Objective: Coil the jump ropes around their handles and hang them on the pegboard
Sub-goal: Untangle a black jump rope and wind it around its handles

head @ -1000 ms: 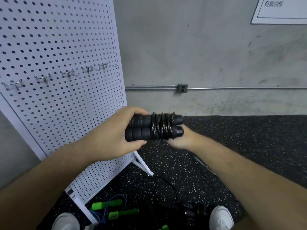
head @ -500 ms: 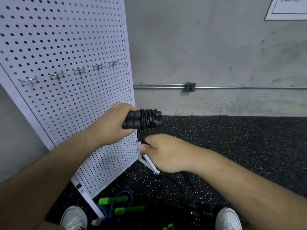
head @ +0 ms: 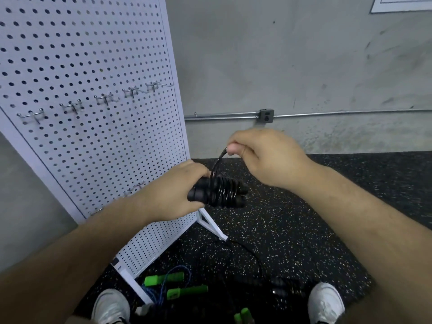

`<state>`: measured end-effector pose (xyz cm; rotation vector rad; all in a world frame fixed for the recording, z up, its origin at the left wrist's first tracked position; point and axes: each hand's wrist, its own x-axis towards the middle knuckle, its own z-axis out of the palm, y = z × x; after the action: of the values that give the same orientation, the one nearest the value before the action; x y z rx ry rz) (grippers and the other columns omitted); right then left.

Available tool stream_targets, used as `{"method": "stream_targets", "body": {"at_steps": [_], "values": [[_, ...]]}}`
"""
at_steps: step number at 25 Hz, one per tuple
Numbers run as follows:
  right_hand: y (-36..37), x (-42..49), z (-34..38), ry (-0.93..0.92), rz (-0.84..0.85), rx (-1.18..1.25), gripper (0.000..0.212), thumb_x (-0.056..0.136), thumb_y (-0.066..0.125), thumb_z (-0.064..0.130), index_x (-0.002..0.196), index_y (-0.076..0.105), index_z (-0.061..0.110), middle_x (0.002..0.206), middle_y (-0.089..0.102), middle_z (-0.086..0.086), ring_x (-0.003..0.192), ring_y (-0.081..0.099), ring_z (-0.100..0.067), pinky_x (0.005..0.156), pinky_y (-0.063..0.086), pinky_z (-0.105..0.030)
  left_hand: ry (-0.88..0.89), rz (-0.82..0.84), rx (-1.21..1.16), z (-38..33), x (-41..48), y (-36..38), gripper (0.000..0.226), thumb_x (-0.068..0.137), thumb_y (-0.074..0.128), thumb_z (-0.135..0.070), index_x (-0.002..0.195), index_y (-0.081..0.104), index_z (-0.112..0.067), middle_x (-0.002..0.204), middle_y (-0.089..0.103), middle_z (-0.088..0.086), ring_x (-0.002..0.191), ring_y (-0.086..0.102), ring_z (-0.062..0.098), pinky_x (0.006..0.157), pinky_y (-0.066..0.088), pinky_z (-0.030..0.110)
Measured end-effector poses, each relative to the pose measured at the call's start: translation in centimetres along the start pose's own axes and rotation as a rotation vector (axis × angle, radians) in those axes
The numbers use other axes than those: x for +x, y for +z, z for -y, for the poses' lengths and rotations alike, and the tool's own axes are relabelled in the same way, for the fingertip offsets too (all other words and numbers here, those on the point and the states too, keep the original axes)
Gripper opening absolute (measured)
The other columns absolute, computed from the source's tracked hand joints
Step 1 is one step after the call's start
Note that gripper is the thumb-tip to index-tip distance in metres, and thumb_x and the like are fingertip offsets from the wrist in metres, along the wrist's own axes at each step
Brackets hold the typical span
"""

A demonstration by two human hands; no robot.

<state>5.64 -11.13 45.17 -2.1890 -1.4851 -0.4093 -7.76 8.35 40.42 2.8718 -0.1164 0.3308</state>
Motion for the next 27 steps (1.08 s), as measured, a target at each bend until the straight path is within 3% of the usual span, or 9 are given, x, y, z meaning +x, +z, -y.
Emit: {"method": "stream_targets", "body": {"at_steps": [3,5,8,10,11,15,18,21,27], "values": [[1.2,0.3,-3.5,0.039,-0.010,0.179,0.020,0.102,0.053,0.037,0.099,0.071,0.027,0.081,0.063,0.021,0.076,0.057,-0.002,0.072,0.047,-0.026,0.055,-0.008,-0.099,-2.7,-1.2,-0.7,0.040,0.082,0.080,-0.031,0.110,0.052,-0.033,0.102,0.048,-0.024,0.105,0.046,-0.005,0.084,0.037,0.012],[2.3,0.3,-4.7,0.138,0.060,0.331,0.014,0.099,0.058,0.036,0.090,0.068,0.033,0.081,0.067,0.016,0.077,0.063,-0.006,0.072,0.050,-0.025,0.027,-0.049,-0.223,-3.9,-2.0,-1.3,0.055,0.082,0.080,-0.034,0.125,0.048,-0.035,0.114,0.052,-0.020,0.111,0.051,0.000,0.093,0.041,0.013],[3.3,-0.3,-3.9,0.300,0.160,0.646,0.023,0.099,0.057,0.017,0.078,0.057,0.008,0.068,0.063,0.007,0.061,0.060,-0.010,0.059,0.052,-0.022,-0.015,-0.031,-0.244,-4.4,-2.4,-1.9,0.069,0.084,0.077,-0.035,0.137,0.033,-0.037,0.122,0.049,-0.016,0.110,0.055,0.000,0.093,0.046,0.018],[4.8,-1.0,-2.0,0.427,0.189,0.714,0.035,0.101,0.048,0.005,0.068,0.058,0.009,0.057,0.063,0.005,0.057,0.060,-0.007,0.067,0.056,-0.016,-0.032,-0.033,-0.212,-4.2,-2.1,-2.1,0.066,0.086,0.074,-0.034,0.136,0.031,-0.035,0.117,0.045,-0.018,0.104,0.054,-0.004,0.086,0.043,0.012],[5.5,-1.4,-1.0,0.419,0.224,0.645,0.039,0.102,0.044,0.006,0.069,0.062,0.013,0.058,0.062,0.003,0.057,0.057,-0.009,0.072,0.057,-0.020,-0.046,-0.063,-0.205,-4.0,-1.8,-2.2,0.064,0.087,0.072,-0.036,0.135,0.031,-0.034,0.116,0.044,-0.018,0.103,0.053,-0.005,0.084,0.042,0.012],[8.3,-2.7,3.3,0.201,0.402,0.458,0.035,0.108,0.033,0.041,0.088,0.057,0.025,0.074,0.053,0.002,0.060,0.046,-0.009,0.056,0.043,-0.028,-0.059,-0.175,-0.034,-0.4,-0.8,-2.8,0.061,0.087,0.065,-0.037,0.135,0.034,-0.017,0.124,0.031,-0.009,0.105,0.050,0.007,0.094,0.049,0.031],[8.6,-3.4,6.2,0.206,0.515,0.485,0.037,0.107,0.032,0.045,0.097,0.055,0.018,0.079,0.058,-0.001,0.064,0.053,-0.013,0.060,0.047,-0.033,-0.114,-0.175,0.051,2.8,-0.3,-2.7,0.058,0.088,0.071,-0.022,0.134,0.038,-0.013,0.123,0.032,-0.004,0.104,0.049,0.012,0.096,0.050,0.040],[6.6,-3.2,7.6,0.145,0.482,0.354,0.038,0.108,0.031,0.043,0.094,0.052,0.014,0.088,0.063,-0.004,0.073,0.060,-0.016,0.065,0.051,-0.036,-0.121,-0.151,0.061,4.5,-0.2,-2.2,0.050,0.088,0.071,-0.017,0.128,0.042,-0.015,0.117,0.036,-0.004,0.100,0.047,0.010,0.094,0.049,0.039],[2.0,-2.2,6.1,0.032,0.332,0.183,0.031,0.106,0.039,0.040,0.087,0.053,0.020,0.072,0.057,0.007,0.063,0.054,-0.012,0.054,0.038,-0.031,-0.062,-0.117,0.038,4.0,0.2,-1.2,0.046,0.086,0.071,-0.017,0.125,0.046,-0.015,0.117,0.039,-0.005,0.101,0.046,0.009,0.092,0.047,0.030]]}}
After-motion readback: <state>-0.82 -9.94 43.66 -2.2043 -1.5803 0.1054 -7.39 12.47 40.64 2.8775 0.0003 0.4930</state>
